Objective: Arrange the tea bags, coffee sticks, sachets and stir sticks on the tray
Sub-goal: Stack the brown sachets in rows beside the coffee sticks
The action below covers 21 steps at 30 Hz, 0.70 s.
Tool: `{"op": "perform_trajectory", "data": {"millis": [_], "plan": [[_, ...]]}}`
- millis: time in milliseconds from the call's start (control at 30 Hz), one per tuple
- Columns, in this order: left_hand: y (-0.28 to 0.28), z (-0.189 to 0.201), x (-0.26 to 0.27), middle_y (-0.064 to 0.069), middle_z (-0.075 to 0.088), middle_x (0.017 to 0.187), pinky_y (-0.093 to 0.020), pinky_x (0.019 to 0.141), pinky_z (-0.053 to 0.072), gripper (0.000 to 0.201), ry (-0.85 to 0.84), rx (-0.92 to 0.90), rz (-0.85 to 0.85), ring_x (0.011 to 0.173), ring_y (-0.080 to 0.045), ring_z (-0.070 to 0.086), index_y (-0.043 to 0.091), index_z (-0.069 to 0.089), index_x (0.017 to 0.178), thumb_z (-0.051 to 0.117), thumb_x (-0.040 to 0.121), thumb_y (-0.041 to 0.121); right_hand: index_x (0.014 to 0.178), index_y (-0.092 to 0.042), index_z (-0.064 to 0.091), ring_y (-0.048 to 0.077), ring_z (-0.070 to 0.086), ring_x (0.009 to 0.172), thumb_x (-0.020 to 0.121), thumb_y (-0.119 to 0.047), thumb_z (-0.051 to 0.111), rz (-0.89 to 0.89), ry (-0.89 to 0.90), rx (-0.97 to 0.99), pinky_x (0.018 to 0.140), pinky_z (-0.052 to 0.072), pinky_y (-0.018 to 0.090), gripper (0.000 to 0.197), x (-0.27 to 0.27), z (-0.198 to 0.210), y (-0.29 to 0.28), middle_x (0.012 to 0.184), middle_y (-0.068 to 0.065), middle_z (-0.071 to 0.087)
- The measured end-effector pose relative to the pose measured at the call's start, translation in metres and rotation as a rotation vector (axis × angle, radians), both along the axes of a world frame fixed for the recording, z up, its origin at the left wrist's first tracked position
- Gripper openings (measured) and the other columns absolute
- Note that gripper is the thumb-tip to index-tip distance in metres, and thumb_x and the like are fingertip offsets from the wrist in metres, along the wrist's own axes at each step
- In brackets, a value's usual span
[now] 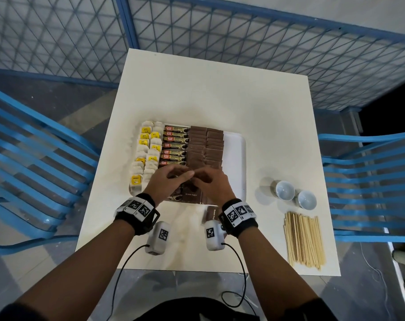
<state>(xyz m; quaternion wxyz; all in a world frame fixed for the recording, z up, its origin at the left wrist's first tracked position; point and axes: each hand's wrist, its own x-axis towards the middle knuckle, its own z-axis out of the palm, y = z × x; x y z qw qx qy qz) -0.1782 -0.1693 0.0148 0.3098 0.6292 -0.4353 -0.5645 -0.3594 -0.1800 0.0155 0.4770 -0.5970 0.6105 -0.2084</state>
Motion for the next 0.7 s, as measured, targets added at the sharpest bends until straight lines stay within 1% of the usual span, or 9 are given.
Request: {"op": "perform_trajectory", "data": {"millis": [100, 200, 267, 300, 367, 433, 500, 567, 700], "plan": [[-0.002, -0.001, -0.002, 0.000, 0.076, 0.093, -0.023, 0.062, 0.059, 0.011, -0.035, -0.024, -0.010, 0.083, -0.011, 0.072, 0.016, 0.077, 0.098, 0.078, 0.089, 0.023, 0.099, -0.020, 0.078, -0.007, 0.063, 0.075, 0.086, -0.023, 0.078, 0.026, 0.026, 0.008, 0.072, 0.049, 0.010, 0.013, -0.002, 0.001, -0.001, 0.085, -0.015, 0.071], [-0.003, -0.004, -0.002, -0.001, 0.072, 0.083, -0.026, 0.055, 0.057, 0.001, -0.022, -0.032, 0.054, 0.070, -0.010, 0.068, 0.017, 0.075, 0.091, 0.076, 0.092, 0.018, 0.090, -0.025, 0.079, 0.000, 0.067, 0.073, 0.082, -0.028, 0.082, -0.077, 0.019, 0.046, 0.075, 0.057, 0.022, 0.009, -0.006, -0.003, -0.005, 0.079, -0.015, 0.072], [-0.004, -0.004, -0.002, 0.000, 0.070, 0.082, -0.025, 0.052, 0.056, 0.001, -0.014, -0.036, 0.073, 0.065, -0.006, 0.066, 0.017, 0.075, 0.093, 0.074, 0.093, 0.017, 0.091, -0.024, 0.079, 0.004, 0.069, 0.075, 0.084, -0.022, 0.081, -0.095, -0.003, 0.044, 0.077, 0.060, 0.030, 0.008, -0.008, -0.005, -0.007, 0.079, -0.014, 0.073], [-0.004, -0.005, -0.001, -0.001, 0.071, 0.085, -0.025, 0.052, 0.056, 0.003, -0.020, -0.031, 0.079, 0.064, -0.005, 0.066, 0.017, 0.075, 0.095, 0.073, 0.094, 0.017, 0.092, -0.023, 0.079, 0.002, 0.069, 0.074, 0.084, -0.018, 0.080, -0.106, -0.014, 0.033, 0.076, 0.059, 0.027, 0.009, -0.008, -0.006, -0.008, 0.079, -0.015, 0.072], [-0.006, -0.008, 0.000, -0.001, 0.072, 0.089, -0.023, 0.051, 0.056, 0.008, -0.060, -0.008, 0.088, 0.057, -0.006, 0.065, 0.017, 0.076, 0.101, 0.069, 0.097, 0.017, 0.093, -0.020, 0.080, -0.006, 0.066, 0.070, 0.085, -0.013, 0.079, -0.150, -0.027, 0.020, 0.070, 0.052, 0.011, 0.011, -0.010, -0.006, -0.010, 0.078, -0.016, 0.071], [-0.007, -0.010, 0.001, -0.002, 0.073, 0.092, -0.028, 0.055, 0.059, 0.014, -0.102, 0.046, 0.098, 0.056, -0.010, 0.066, 0.016, 0.073, 0.105, 0.064, 0.097, 0.010, 0.092, -0.019, 0.080, -0.009, 0.064, 0.068, 0.083, -0.014, 0.081, -0.198, -0.010, 0.023, 0.064, 0.045, 0.002, 0.010, -0.013, -0.007, -0.013, 0.078, -0.014, 0.071], [-0.007, -0.012, 0.003, -0.005, 0.074, 0.094, -0.041, 0.067, 0.063, 0.020, -0.086, 0.126, 0.128, 0.063, -0.018, 0.068, 0.016, 0.069, 0.107, 0.060, 0.094, 0.004, 0.092, -0.017, 0.079, -0.011, 0.063, 0.064, 0.082, -0.015, 0.082, -0.198, 0.019, 0.042, 0.060, 0.044, 0.001, 0.010, -0.014, -0.010, -0.017, 0.077, -0.012, 0.070], [-0.004, -0.015, 0.007, -0.007, 0.073, 0.095, -0.048, 0.077, 0.060, 0.022, -0.063, 0.154, 0.127, 0.071, -0.025, 0.070, 0.014, 0.063, 0.109, 0.059, 0.092, 0.000, 0.093, -0.018, 0.080, -0.011, 0.062, 0.064, 0.083, -0.017, 0.081, -0.156, 0.079, 0.055, 0.059, 0.042, 0.000, 0.010, -0.014, -0.013, -0.019, 0.077, -0.012, 0.070], [0.000, -0.018, 0.017, -0.019, 0.068, 0.103, -0.047, 0.076, 0.063, 0.037, 0.018, 0.166, 0.132, 0.080, -0.032, 0.072, 0.010, 0.056, 0.114, 0.058, 0.088, -0.016, 0.091, -0.022, 0.080, -0.005, 0.061, 0.073, 0.083, -0.021, 0.081, -0.083, 0.191, 0.051, 0.059, 0.041, 0.000, 0.009, -0.012, -0.018, -0.021, 0.080, -0.010, 0.071]]}}
